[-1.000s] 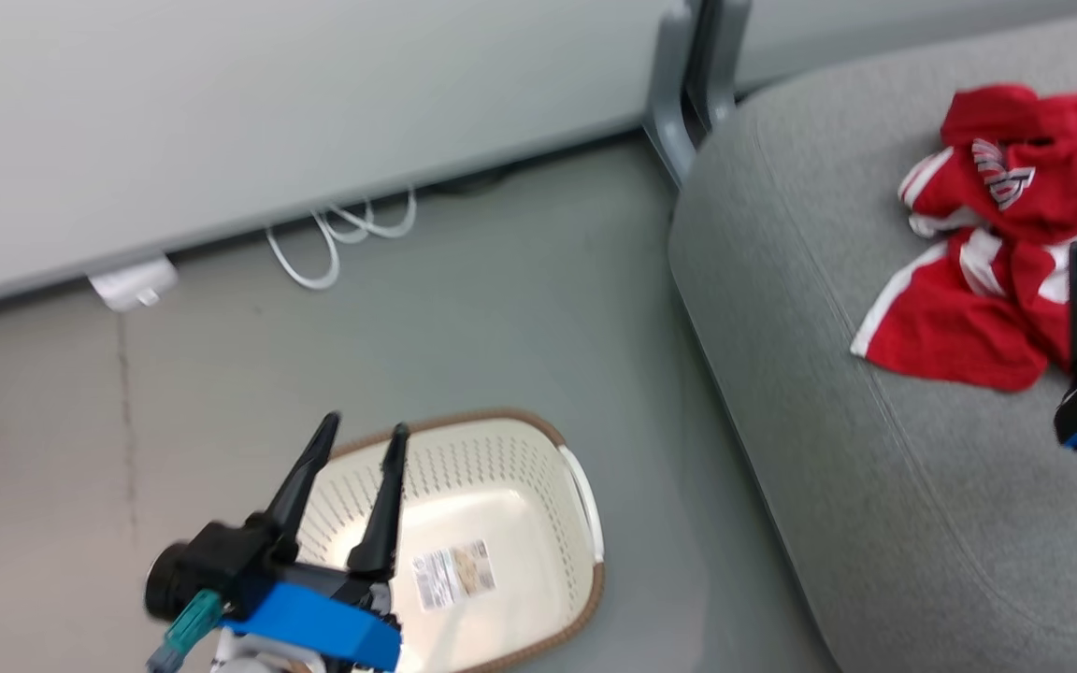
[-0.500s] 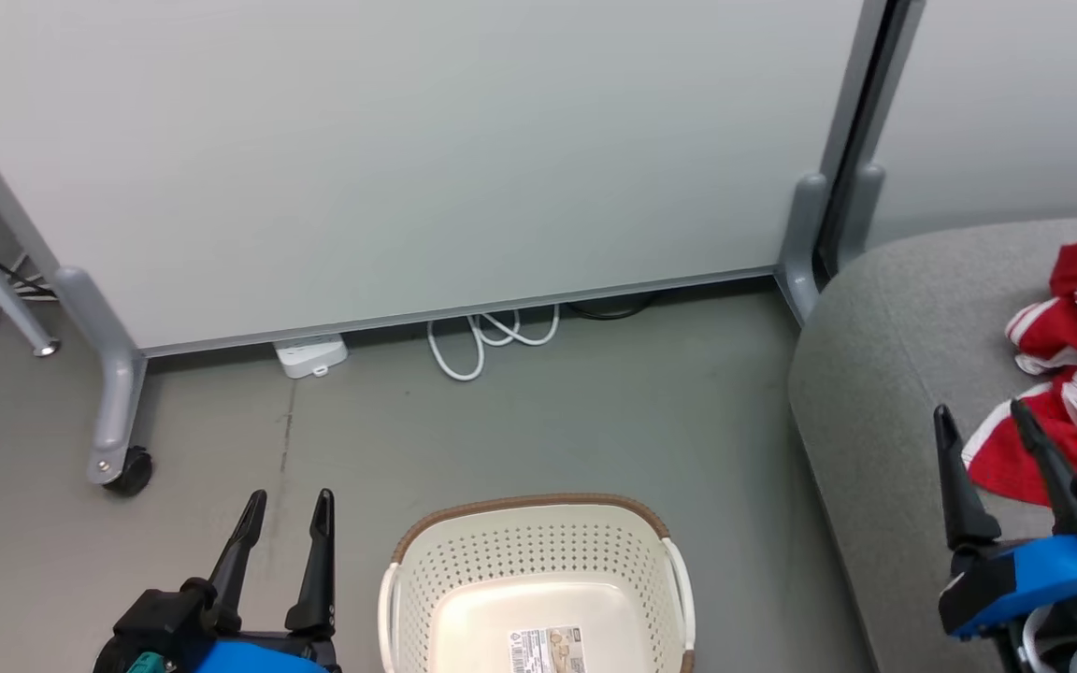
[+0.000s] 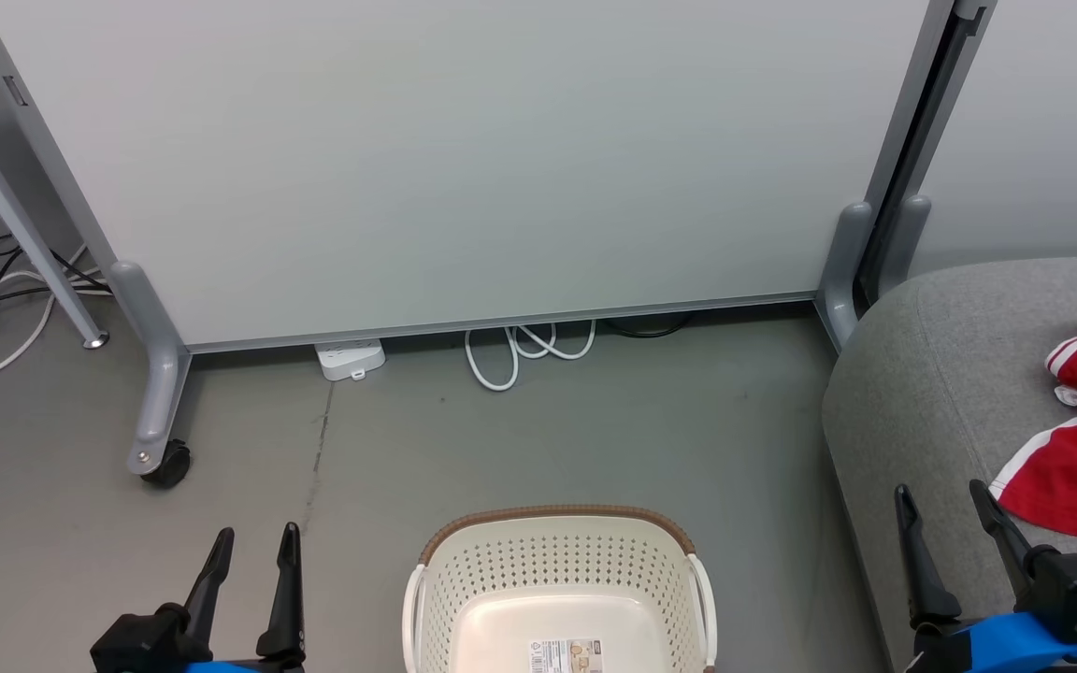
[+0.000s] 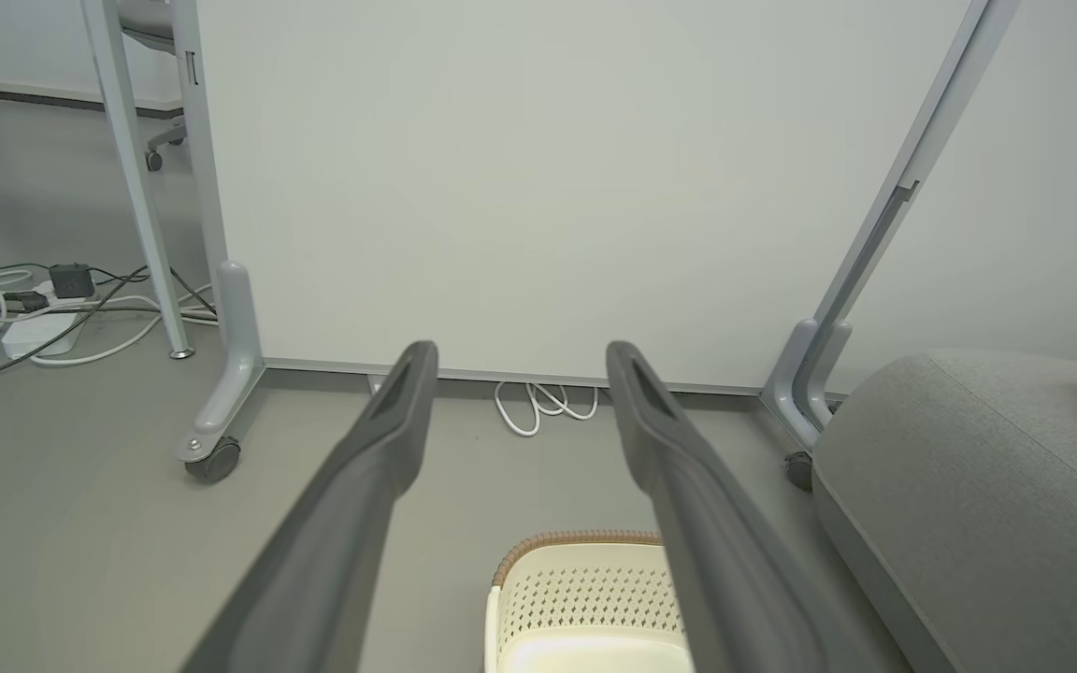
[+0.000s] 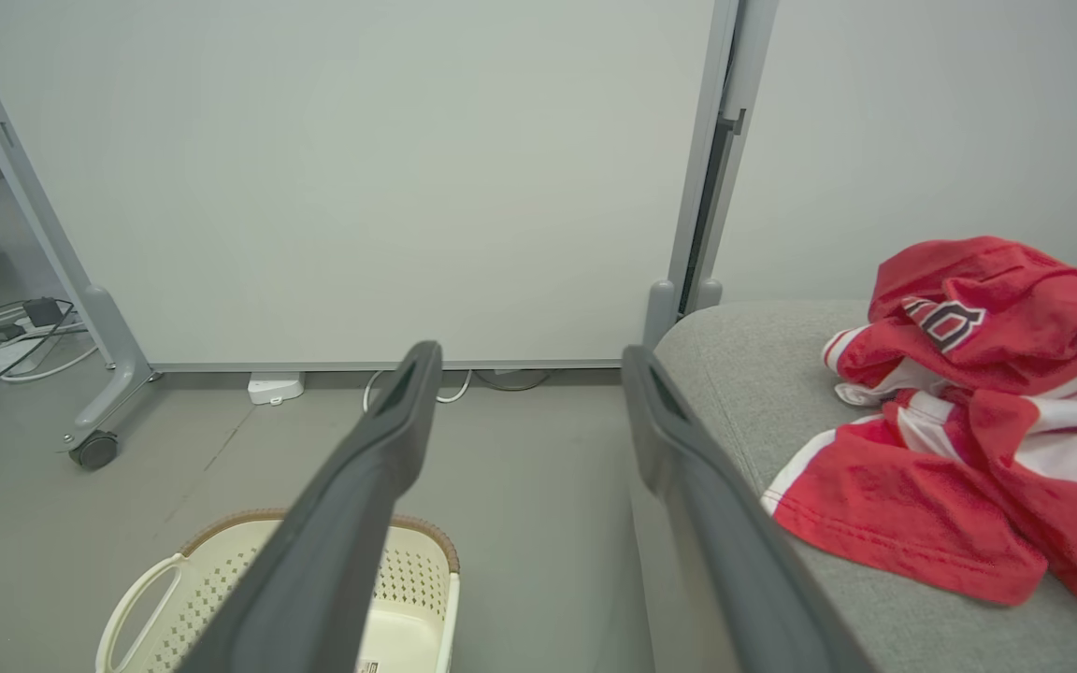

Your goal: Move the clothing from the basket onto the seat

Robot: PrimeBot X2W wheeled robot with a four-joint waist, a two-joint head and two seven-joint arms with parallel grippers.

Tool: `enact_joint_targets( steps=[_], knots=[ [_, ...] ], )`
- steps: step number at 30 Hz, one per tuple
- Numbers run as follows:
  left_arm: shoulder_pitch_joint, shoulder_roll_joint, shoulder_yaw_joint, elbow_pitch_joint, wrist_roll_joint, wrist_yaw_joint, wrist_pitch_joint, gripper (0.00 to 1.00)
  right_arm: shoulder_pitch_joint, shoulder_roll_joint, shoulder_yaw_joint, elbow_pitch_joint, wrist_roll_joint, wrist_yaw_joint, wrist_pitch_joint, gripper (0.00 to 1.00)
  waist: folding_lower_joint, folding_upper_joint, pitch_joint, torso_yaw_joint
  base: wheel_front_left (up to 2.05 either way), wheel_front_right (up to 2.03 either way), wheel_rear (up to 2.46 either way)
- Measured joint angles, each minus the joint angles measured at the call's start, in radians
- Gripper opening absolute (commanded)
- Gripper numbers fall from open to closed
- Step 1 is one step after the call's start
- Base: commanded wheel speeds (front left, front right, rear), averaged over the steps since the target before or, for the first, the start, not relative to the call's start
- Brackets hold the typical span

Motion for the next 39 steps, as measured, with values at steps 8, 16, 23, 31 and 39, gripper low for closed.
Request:
enact_joint_targets(
  steps=[8,16,23,31,39],
  knots=[
    [0.013,-0.005,0.005,0.002,0.019,-0.004,0.0,1.0,0.0,0.008,-0.003,0.003,-0.002,0.0,-0.004,1.0,0.0,0.0,-0.008,-0.005,0.0,0.0,0.0],
    [0.032,-0.014,0.005,0.014,0.018,-0.004,0.003,0.0,0.002,0.012,-0.01,0.024,-0.002,0.0,-0.004,0.0,0.0,0.0,-0.013,0.0,0.0,0.0,0.0],
    [0.071,-0.034,-0.002,0.073,0.012,-0.004,0.009,0.0,0.016,0.019,-0.008,0.094,0.004,0.0,-0.002,0.0,0.0,0.0,-0.012,0.0,0.0,0.0,0.0],
    [0.071,-0.035,0.017,0.064,-0.128,-0.004,0.05,0.0,0.01,0.02,-0.01,0.116,0.17,0.0,0.012,0.0,0.0,0.0,-0.01,-0.003,0.0,0.0,0.0],
    [0.061,-0.035,0.032,0.048,-0.262,-0.004,0.087,0.0,-0.006,0.021,-0.009,0.132,0.326,0.0,0.021,0.0,0.0,0.0,-0.007,-0.006,0.0,0.0,0.0]
  ],
)
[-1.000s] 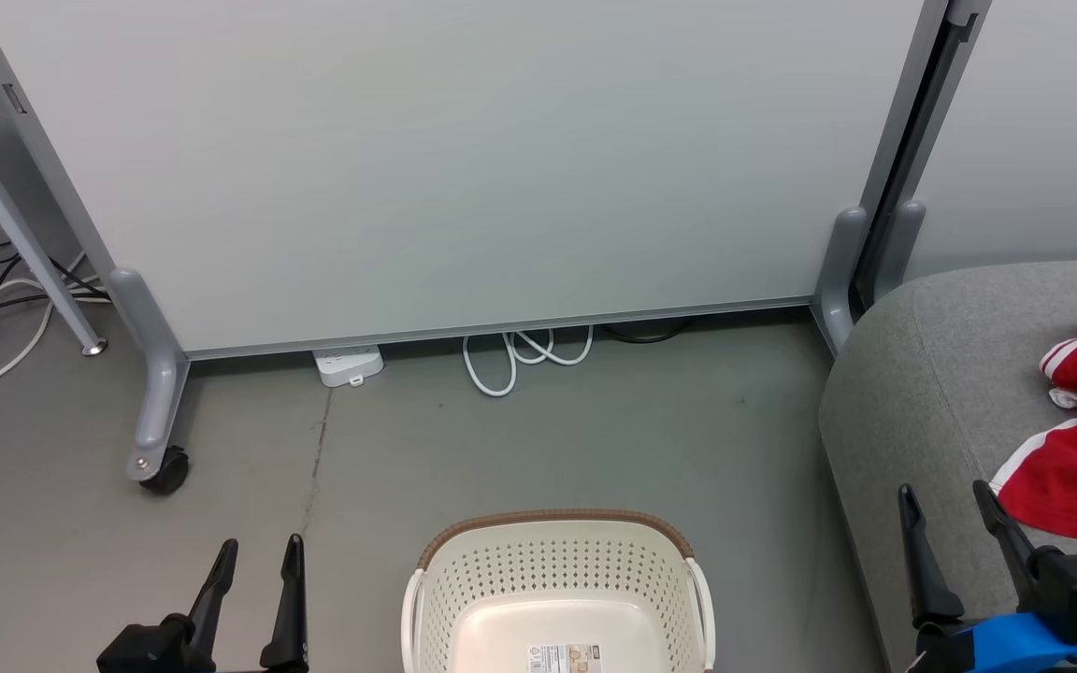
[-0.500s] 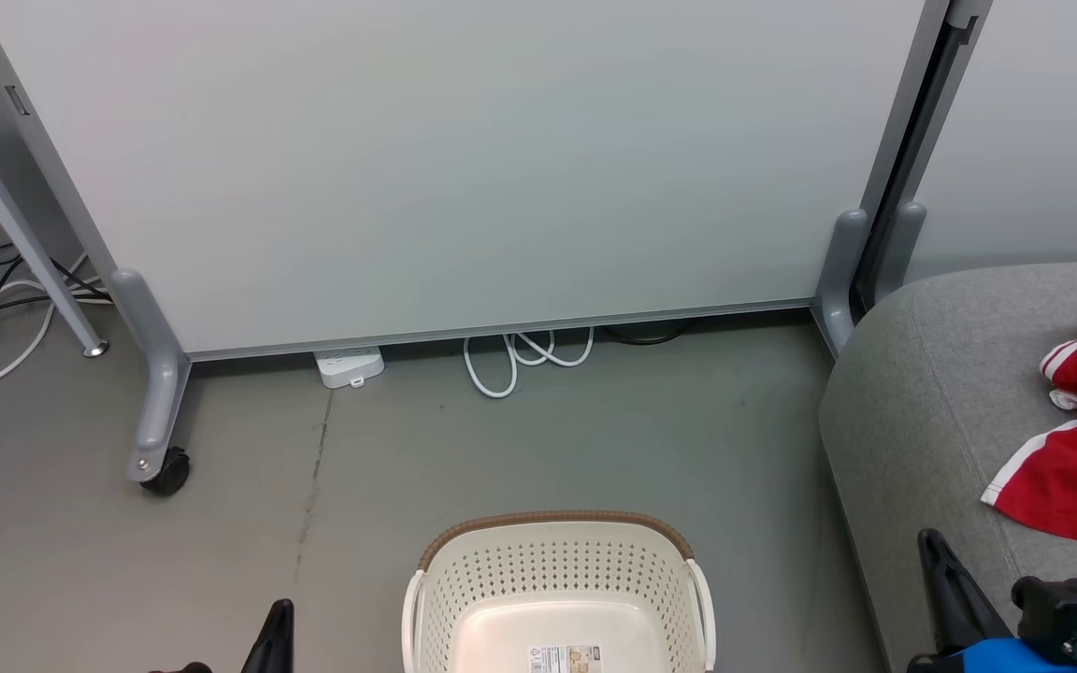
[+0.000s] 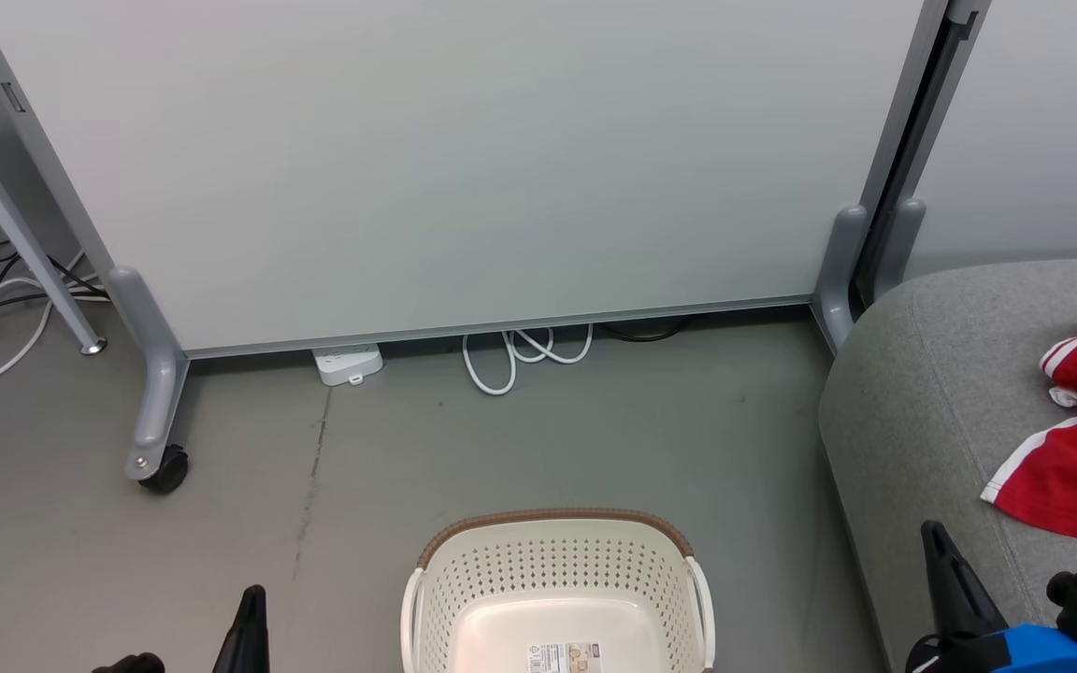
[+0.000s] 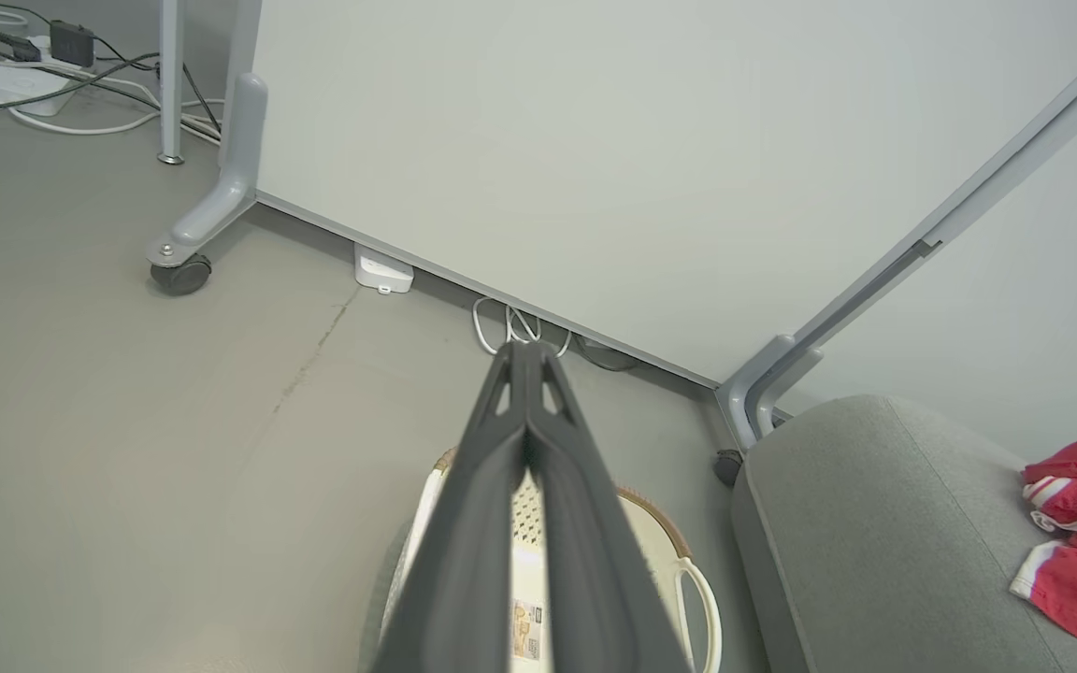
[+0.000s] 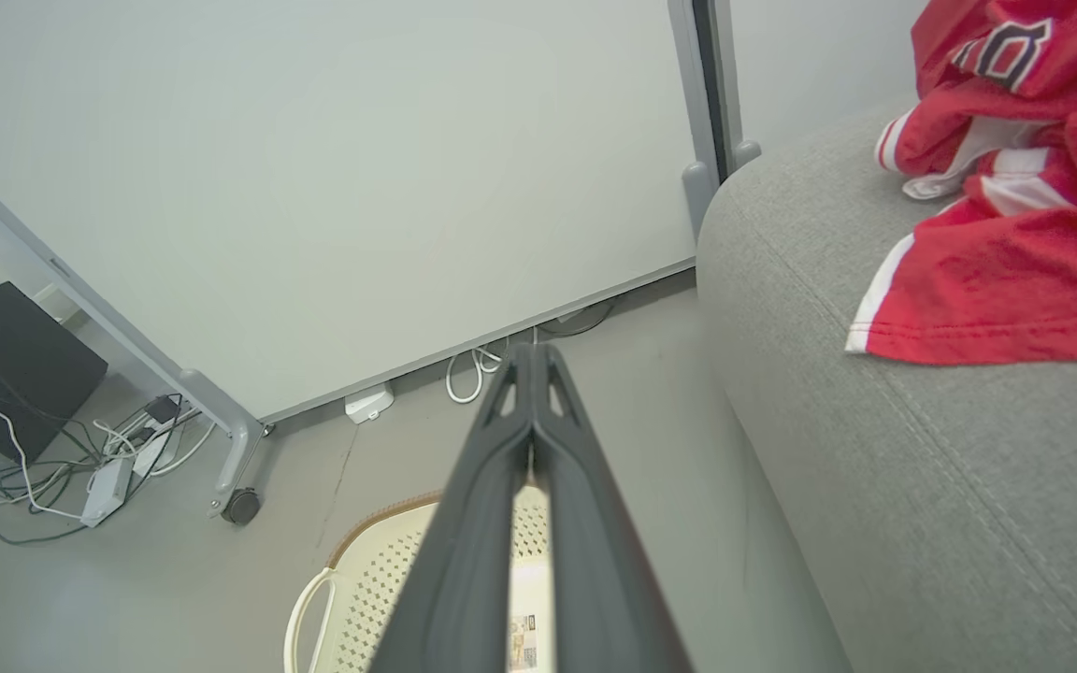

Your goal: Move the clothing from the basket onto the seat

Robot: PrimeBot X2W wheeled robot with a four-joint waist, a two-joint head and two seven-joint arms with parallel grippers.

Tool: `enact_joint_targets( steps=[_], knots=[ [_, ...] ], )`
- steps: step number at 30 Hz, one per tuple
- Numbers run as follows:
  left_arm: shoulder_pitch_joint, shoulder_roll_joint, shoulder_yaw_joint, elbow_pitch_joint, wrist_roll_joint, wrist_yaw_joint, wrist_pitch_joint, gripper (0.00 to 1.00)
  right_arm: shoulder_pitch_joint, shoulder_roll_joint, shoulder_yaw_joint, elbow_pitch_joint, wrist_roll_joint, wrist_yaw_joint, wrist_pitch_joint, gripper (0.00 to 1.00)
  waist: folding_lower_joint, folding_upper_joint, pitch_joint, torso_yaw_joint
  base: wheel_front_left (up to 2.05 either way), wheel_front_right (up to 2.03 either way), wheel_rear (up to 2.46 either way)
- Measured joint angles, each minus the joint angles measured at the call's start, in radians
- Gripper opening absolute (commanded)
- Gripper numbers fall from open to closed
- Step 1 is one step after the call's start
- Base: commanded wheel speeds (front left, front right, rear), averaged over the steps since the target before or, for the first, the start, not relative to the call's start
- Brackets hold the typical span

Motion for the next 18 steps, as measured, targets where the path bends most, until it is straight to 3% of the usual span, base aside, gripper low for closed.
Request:
enact_joint_targets(
  steps=[18],
  knots=[
    [-0.026,0.0,0.034,-0.032,-0.258,0.0,0.07,0.0,-0.047,0.002,0.0,0.03,0.305,0.0,0.018,0.0,0.0,0.0,0.006,-0.006,0.0,0.0,0.0]
  ],
)
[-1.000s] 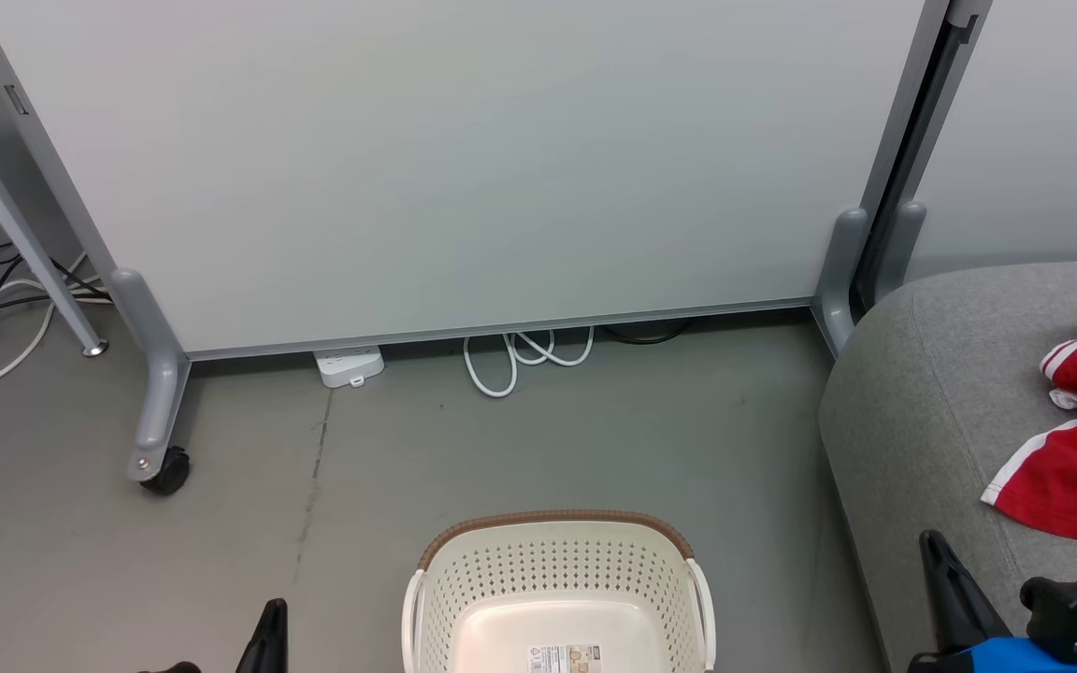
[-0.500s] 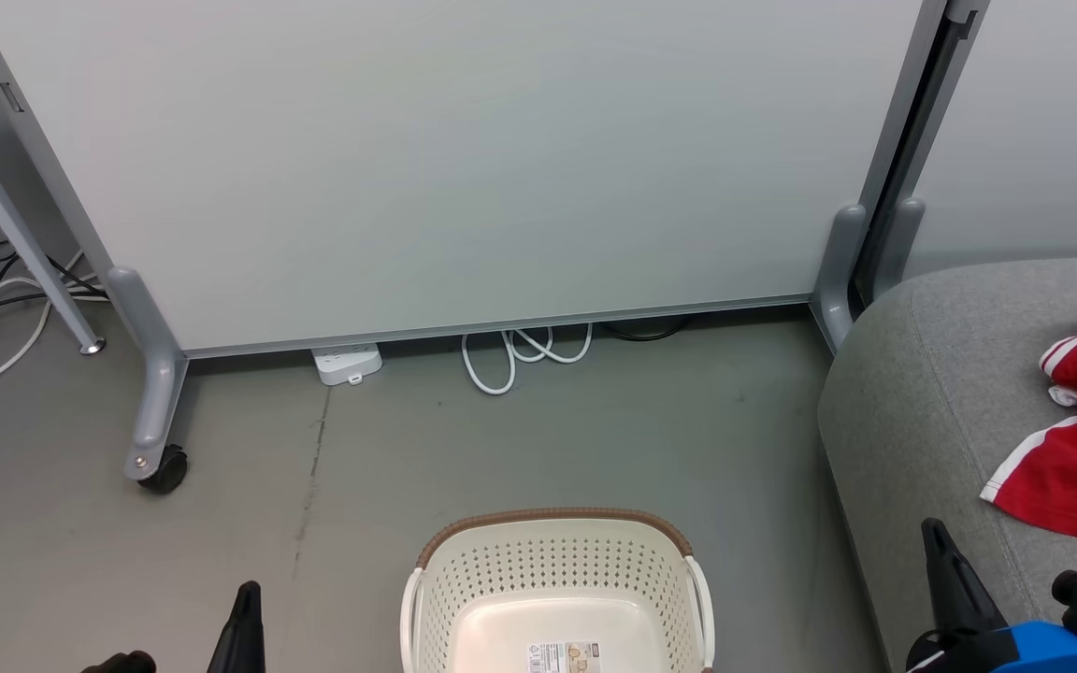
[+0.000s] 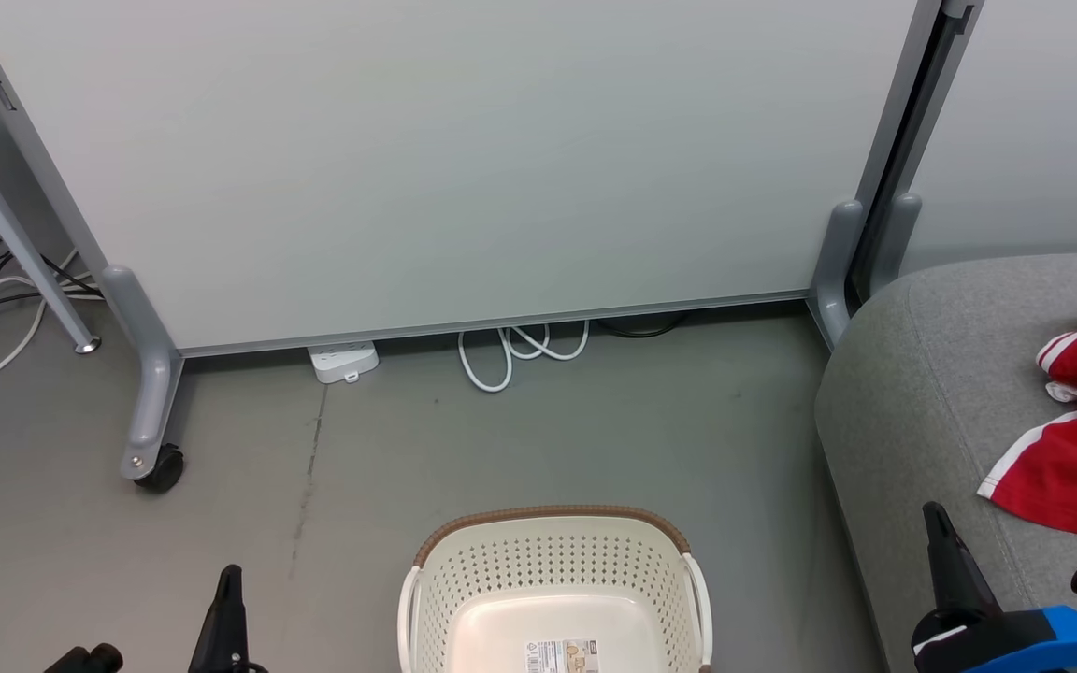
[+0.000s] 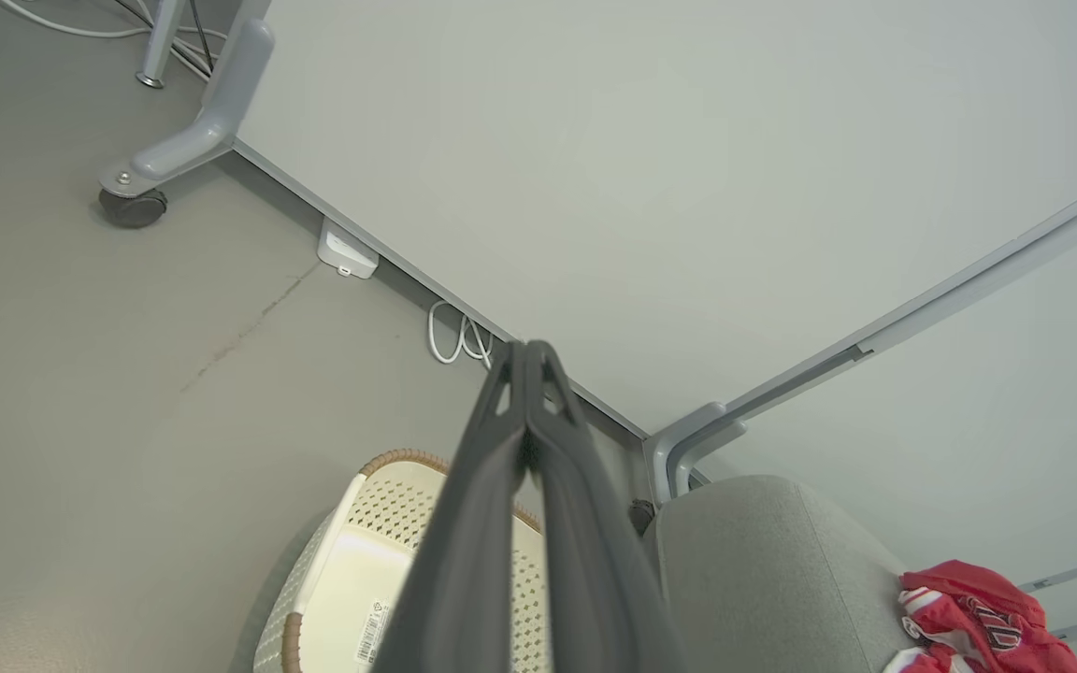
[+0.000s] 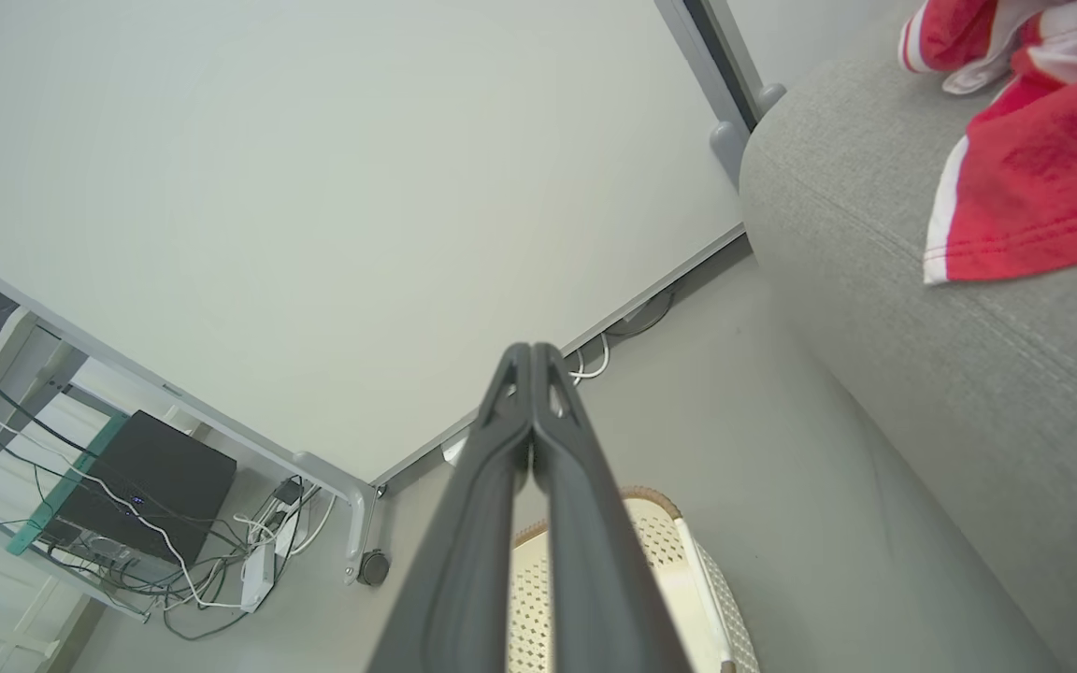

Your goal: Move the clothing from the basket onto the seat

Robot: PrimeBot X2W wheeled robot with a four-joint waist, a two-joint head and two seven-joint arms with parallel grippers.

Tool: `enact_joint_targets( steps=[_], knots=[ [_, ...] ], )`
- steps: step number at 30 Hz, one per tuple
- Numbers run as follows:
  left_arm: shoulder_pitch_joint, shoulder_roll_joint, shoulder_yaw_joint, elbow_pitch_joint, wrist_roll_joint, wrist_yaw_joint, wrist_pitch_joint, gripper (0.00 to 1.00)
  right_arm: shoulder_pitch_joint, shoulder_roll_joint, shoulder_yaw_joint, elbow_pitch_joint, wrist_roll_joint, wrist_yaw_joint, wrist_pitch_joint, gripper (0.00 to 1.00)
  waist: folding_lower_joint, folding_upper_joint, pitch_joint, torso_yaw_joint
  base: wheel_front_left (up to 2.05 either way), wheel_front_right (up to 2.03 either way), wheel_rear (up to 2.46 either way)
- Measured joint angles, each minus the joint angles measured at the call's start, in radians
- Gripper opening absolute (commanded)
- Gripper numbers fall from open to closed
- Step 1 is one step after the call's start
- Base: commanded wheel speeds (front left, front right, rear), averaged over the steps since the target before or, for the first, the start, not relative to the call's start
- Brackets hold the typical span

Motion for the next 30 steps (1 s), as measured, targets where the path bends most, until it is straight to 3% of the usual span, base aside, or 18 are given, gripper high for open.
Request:
enact_joint_targets(
  steps=[30],
  knots=[
    [-0.035,0.001,0.049,-0.042,-0.334,-0.007,0.092,0.0,-0.06,0.002,-0.001,0.042,0.396,0.0,0.029,0.0,0.0,0.0,0.01,-0.011,0.0,0.0,0.0]
  ],
)
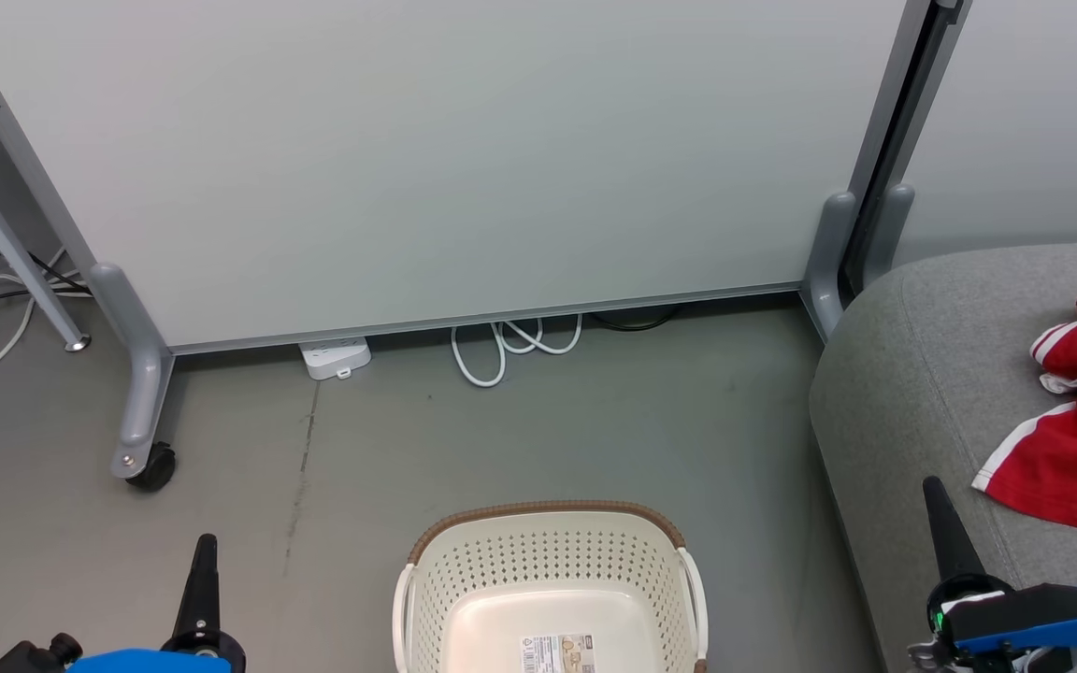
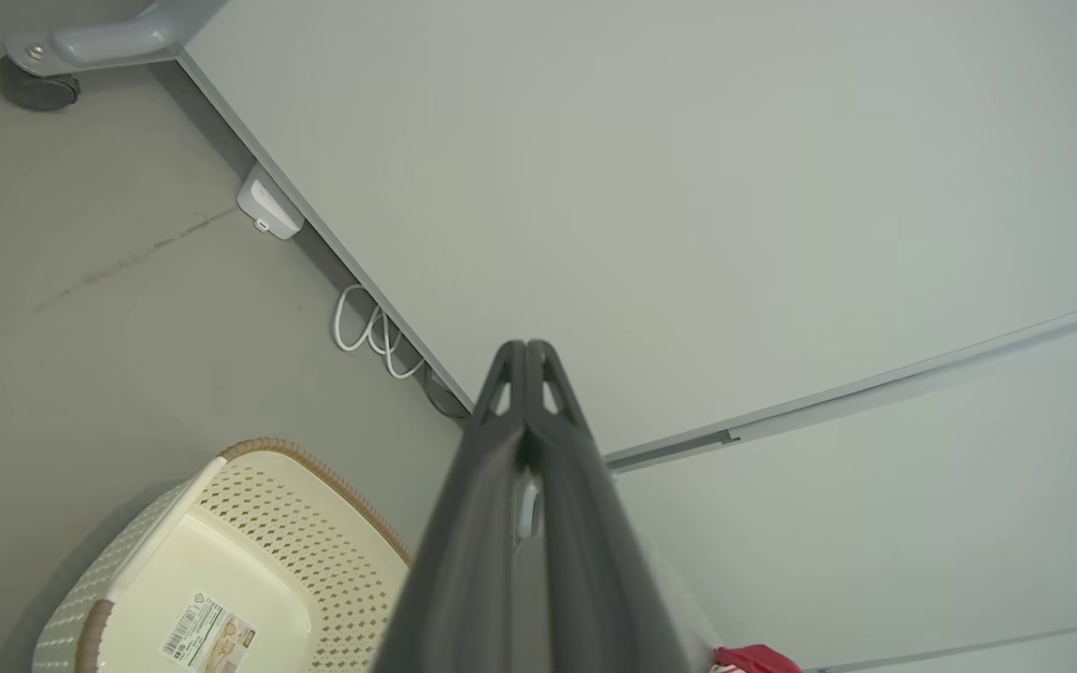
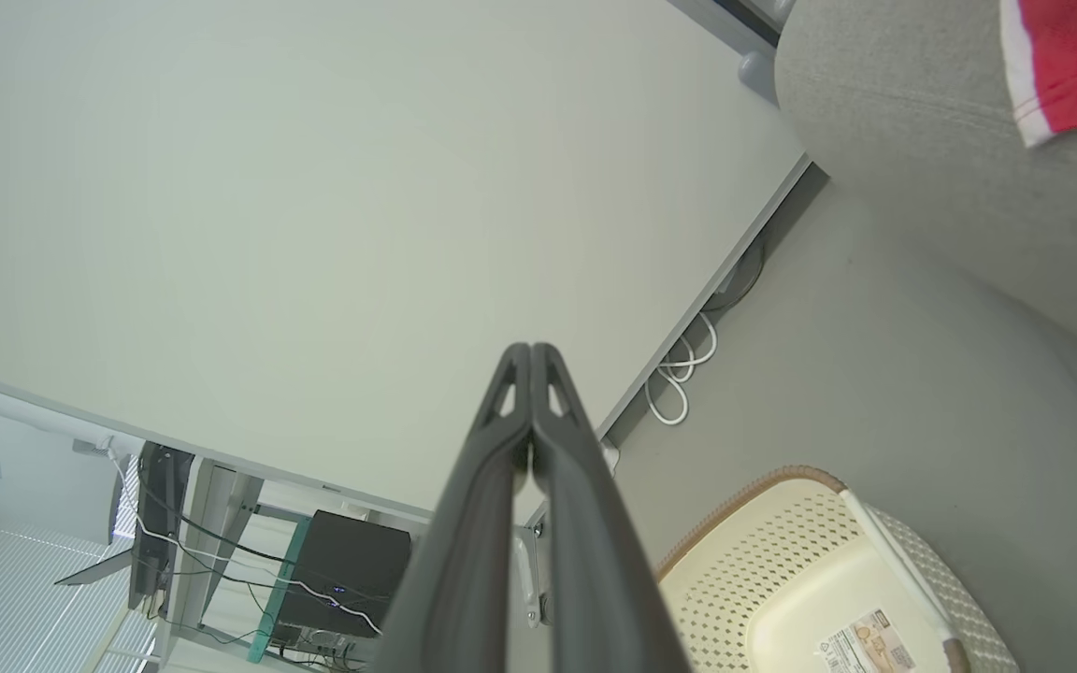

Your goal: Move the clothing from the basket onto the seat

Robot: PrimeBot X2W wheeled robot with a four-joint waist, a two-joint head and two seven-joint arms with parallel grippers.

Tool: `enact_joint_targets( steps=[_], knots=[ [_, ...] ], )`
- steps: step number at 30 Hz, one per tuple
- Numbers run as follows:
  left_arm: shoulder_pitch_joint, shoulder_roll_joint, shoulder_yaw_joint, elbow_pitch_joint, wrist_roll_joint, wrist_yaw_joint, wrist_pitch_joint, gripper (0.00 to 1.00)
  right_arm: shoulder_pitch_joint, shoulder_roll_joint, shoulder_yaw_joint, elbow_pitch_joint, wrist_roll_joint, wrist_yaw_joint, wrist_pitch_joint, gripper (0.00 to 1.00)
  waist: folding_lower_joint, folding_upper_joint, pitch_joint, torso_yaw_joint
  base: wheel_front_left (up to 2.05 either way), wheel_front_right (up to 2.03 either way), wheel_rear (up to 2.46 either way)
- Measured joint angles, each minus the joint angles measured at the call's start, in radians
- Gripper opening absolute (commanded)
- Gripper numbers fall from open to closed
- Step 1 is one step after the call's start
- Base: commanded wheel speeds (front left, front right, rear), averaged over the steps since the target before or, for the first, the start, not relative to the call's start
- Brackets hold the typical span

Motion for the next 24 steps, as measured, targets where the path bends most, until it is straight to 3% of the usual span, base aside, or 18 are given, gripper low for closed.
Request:
enact_joint_targets(
  steps=[24],
  knots=[
    [-0.024,0.001,0.027,-0.025,-0.211,-0.001,0.057,0.0,-0.036,0.001,0.0,0.027,0.248,0.0,0.018,0.0,0.0,0.0,0.008,-0.009,0.0,0.0,0.0]
  ],
)
